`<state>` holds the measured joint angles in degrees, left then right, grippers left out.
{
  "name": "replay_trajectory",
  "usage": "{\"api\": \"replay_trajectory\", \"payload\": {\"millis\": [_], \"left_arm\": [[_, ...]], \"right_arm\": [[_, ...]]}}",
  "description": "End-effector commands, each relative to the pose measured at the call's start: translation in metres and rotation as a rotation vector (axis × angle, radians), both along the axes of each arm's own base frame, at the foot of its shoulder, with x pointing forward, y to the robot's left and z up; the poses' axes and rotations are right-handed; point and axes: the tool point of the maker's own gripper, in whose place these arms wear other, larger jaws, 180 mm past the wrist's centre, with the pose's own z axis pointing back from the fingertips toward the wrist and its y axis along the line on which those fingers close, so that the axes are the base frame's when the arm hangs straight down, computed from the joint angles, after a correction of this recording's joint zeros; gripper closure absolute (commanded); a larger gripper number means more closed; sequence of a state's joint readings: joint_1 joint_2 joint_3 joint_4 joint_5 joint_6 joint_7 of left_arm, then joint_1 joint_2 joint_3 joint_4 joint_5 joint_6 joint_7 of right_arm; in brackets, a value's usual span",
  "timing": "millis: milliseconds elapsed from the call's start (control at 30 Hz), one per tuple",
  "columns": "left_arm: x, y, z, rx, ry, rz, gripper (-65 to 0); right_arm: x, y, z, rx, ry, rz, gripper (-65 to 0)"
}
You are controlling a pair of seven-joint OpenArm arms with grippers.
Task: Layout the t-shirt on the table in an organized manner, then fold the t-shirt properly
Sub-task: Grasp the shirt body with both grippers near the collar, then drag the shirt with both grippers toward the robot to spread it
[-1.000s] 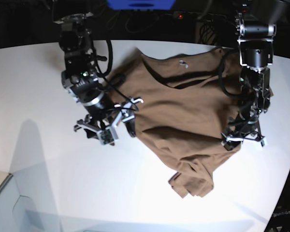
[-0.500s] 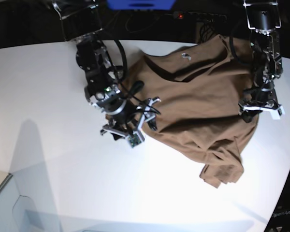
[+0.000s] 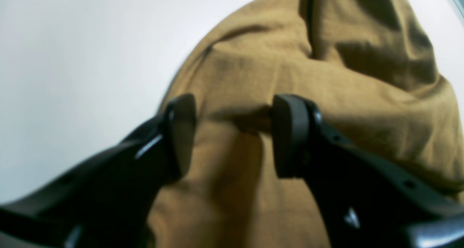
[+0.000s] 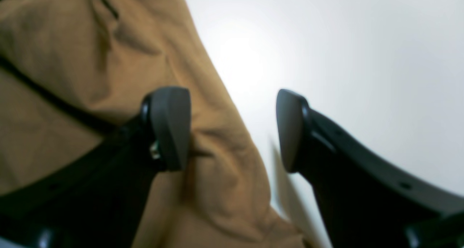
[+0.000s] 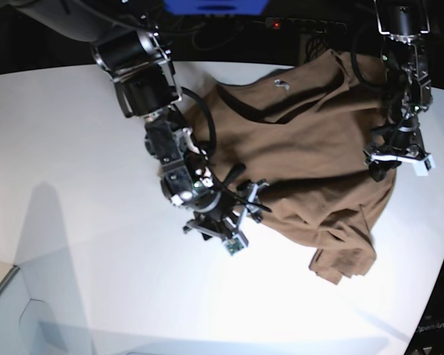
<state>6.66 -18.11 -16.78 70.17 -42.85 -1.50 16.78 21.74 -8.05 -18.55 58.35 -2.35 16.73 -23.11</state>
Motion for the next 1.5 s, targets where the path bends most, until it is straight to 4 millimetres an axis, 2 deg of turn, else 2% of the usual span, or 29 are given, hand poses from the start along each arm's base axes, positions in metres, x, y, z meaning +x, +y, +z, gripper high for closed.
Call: {"api": "replay_trajectory", "payload": {"millis": [0,167,400,433,500,567,600,633,700,767,833,967,1067,1133,1233,1300,1367,1467], "left_arm": [[-0.011,0.000,-0.012,-0.013,0.071,-0.001,-33.5],[-0.011,-0.007,-0.016,-0.028,0.073,0.002,-33.5],[-0.009,-0.007,-0.015,-0.027,0.071,0.001,-33.5],[-0.009,-0.007,-0.015,-0.027,0.069,0.001,-33.5],[-0.009,-0.008,-0.015,-0.028,0.069,0.001,-33.5],[-0.010,-0.008,-0.016,-0.033,0.073,0.003,-33.5],[-0.012,-0.009,-0.018,-0.034,0.076,0.003,-33.5],[-0.013,-0.010,-0.019,-0.038,0.078,0.004,-33.5],[-0.023,-0.022,-0.028,-0.062,0.096,0.004,-33.4],[-0.033,-0.034,-0.033,-0.088,0.098,0.006,-33.4],[-0.041,-0.050,-0.030,-0.104,0.088,-0.007,-33.4],[-0.038,-0.082,-0.010,-0.152,0.022,-0.031,-33.3],[-0.034,-0.115,0.000,-0.178,-0.003,-0.100,-33.3],[-0.027,-0.138,0.015,-0.188,-0.042,-0.162,-33.3],[-0.016,-0.164,0.046,-0.199,-0.122,-0.236,-33.3],[-0.009,-0.173,0.066,-0.196,-0.174,-0.266,-33.3],[-0.004,-0.176,0.081,-0.193,-0.213,-0.277,-33.3],[0.012,-0.173,0.100,-0.180,-0.270,-0.277,-33.4]], "right_arm": [[0.012,0.007,0.018,0.040,-0.058,0.003,-37.7],[0.008,0.003,-0.008,0.057,-0.032,-0.009,-37.7],[0.005,-0.004,-0.016,0.052,-0.029,-0.016,-36.1],[0.005,-0.005,-0.018,0.051,-0.026,-0.016,-33.3],[0.003,-0.011,-0.026,0.035,-0.009,-0.024,-23.3],[0.003,-0.018,-0.034,0.026,0.015,-0.040,-9.3],[0.005,-0.025,-0.038,0.030,0.027,-0.063,-2.4],[0.013,-0.035,-0.035,0.043,0.029,-0.101,0.0],[0.025,-0.055,-0.031,0.073,0.032,-0.177,0.0],[0.041,-0.081,-0.018,0.118,0.007,-0.272,0.0],[0.055,-0.118,0.001,0.153,-0.040,-0.374,0.0],[0.068,-0.164,0.045,0.211,-0.164,-0.503,0.0],[0.061,-0.176,0.067,0.255,-0.233,-0.565,0.0],[0.054,-0.182,0.076,0.272,-0.265,-0.593,0.0],[0.042,-0.198,0.079,0.265,-0.287,-0.634,0.0],[0.039,-0.200,0.074,0.263,-0.276,-0.639,0.0],[0.038,-0.196,0.064,0.258,-0.247,-0.634,0.0],[0.035,-0.210,0.050,0.220,-0.220,-0.637,0.0]]}}
